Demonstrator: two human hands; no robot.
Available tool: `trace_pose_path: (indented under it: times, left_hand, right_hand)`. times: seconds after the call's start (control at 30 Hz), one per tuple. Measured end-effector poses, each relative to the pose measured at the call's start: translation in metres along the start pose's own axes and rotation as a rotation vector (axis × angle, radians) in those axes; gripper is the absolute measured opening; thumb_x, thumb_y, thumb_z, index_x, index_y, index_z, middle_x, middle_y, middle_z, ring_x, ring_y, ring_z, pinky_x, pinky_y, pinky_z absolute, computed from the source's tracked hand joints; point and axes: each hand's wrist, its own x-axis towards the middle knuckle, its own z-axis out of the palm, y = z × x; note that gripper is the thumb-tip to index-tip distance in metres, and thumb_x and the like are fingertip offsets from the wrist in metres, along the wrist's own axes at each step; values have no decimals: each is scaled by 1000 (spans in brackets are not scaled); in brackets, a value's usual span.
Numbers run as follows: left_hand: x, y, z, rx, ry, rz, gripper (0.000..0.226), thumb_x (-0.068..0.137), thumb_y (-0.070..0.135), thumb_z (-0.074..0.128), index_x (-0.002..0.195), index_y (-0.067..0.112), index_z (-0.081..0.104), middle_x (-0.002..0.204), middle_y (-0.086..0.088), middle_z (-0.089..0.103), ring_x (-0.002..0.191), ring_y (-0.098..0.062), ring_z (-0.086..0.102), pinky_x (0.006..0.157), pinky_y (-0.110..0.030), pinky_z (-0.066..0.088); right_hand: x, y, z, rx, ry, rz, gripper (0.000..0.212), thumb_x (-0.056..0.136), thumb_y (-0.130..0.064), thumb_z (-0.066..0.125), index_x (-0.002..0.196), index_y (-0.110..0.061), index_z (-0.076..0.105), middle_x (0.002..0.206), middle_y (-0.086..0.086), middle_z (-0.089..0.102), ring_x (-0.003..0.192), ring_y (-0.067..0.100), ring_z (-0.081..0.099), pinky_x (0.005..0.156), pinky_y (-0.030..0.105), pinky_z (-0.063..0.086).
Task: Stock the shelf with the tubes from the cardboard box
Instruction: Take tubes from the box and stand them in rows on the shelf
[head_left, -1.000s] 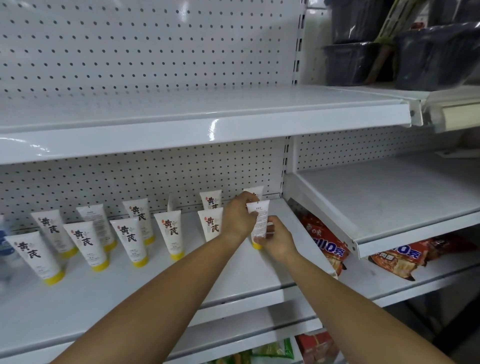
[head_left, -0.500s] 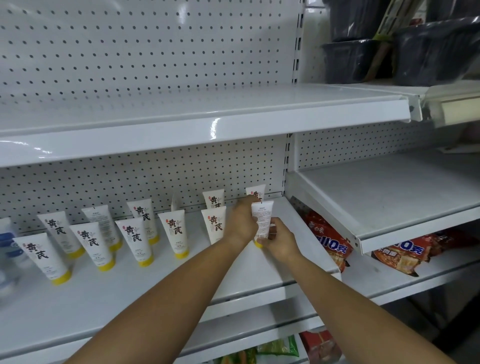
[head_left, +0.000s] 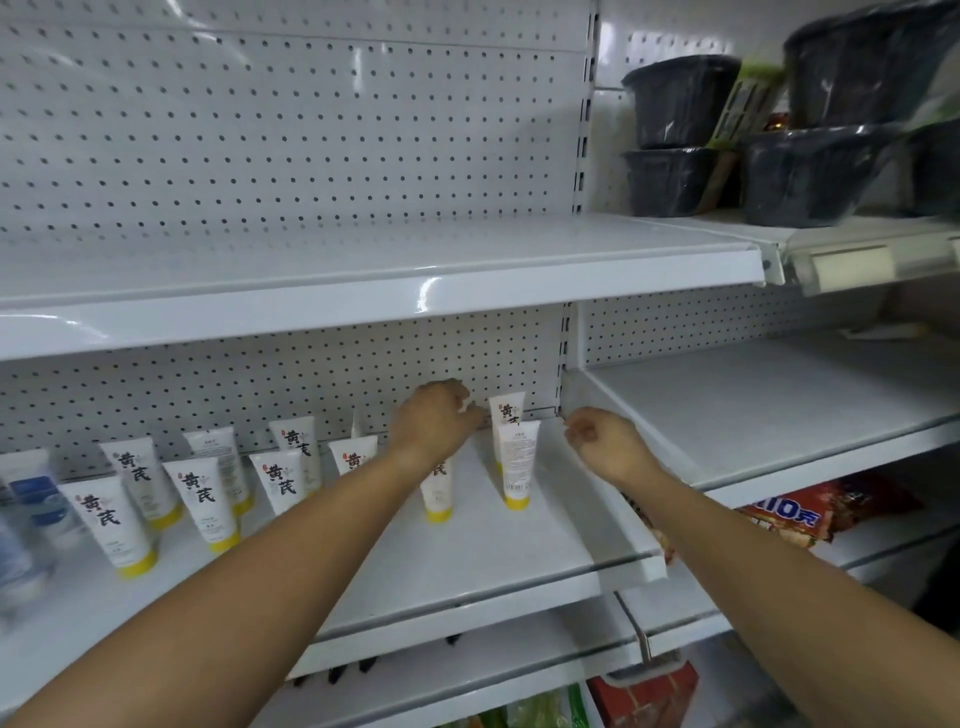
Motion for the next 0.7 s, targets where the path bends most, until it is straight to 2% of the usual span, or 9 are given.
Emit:
trace_pose_path:
  times: [0.07, 0.23, 0.33, 0.4, 0.47, 0.57, 0.7]
  left_hand:
    - [-4, -9, -23, 63, 8, -41, 40, 88, 42, 54, 123, 26, 64, 120, 4, 68, 105, -20, 64, 80, -28, 48]
    - [-31, -34, -71, 174, 88, -109, 43, 90, 43, 51, 126, 22, 64, 122, 0, 67, 104, -22, 64, 75, -28, 45]
    - [-57, -50, -98, 207, 128, -185, 42, 91, 41, 54, 127, 19, 64, 120, -2, 67, 108, -25, 62, 81, -30, 48]
    - [-75, -64, -116, 229, 156, -219, 39, 90, 39, 54, 120, 18, 67, 114, -3, 69, 105, -26, 62, 84, -33, 53]
    - [-93, -83, -138, 256, 181, -259, 35, 88, 39, 54, 109, 17, 69, 104, -4, 70, 99, -27, 64, 80, -35, 54]
    - [-125, -116, -173, 324, 207, -349, 33, 87, 41, 55, 103, 16, 69, 101, -5, 68, 95, -29, 64, 71, -30, 47]
    - [-179, -164, -221, 409, 212, -477, 30, 86, 44, 56, 83, 16, 63, 89, -5, 65, 89, -28, 63, 65, -30, 42]
  right_hand:
    - [0, -19, -12, -76, 5, -62, 21, 91, -27, 55, 106, -27, 69, 113, -5, 69, 101, 17, 63, 93, 33, 52]
    - [-3, -73, -8, -125, -34, -226, 23, 90, -32, 54, 109, -29, 67, 113, -5, 69, 99, 16, 64, 87, 38, 55]
    - [-9, -110, 12, -117, -86, -314, 25, 91, -30, 53, 112, -27, 67, 115, -4, 68, 103, 19, 63, 89, 37, 54]
    - [-16, -135, 31, -137, -119, -381, 25, 91, -29, 52, 111, -25, 67, 112, -2, 68, 100, 20, 63, 85, 33, 53]
    - [-26, -163, 53, -165, -144, -452, 25, 91, -28, 50, 108, -24, 67, 110, -2, 67, 98, 21, 62, 82, 33, 53]
    - [-43, -204, 89, -184, -214, -548, 23, 89, -33, 48, 101, -24, 65, 103, -3, 66, 96, 22, 62, 81, 39, 54]
    - [-65, -262, 137, -233, -285, -689, 17, 88, -37, 52, 96, -25, 60, 98, -3, 59, 93, 23, 59, 75, 34, 49]
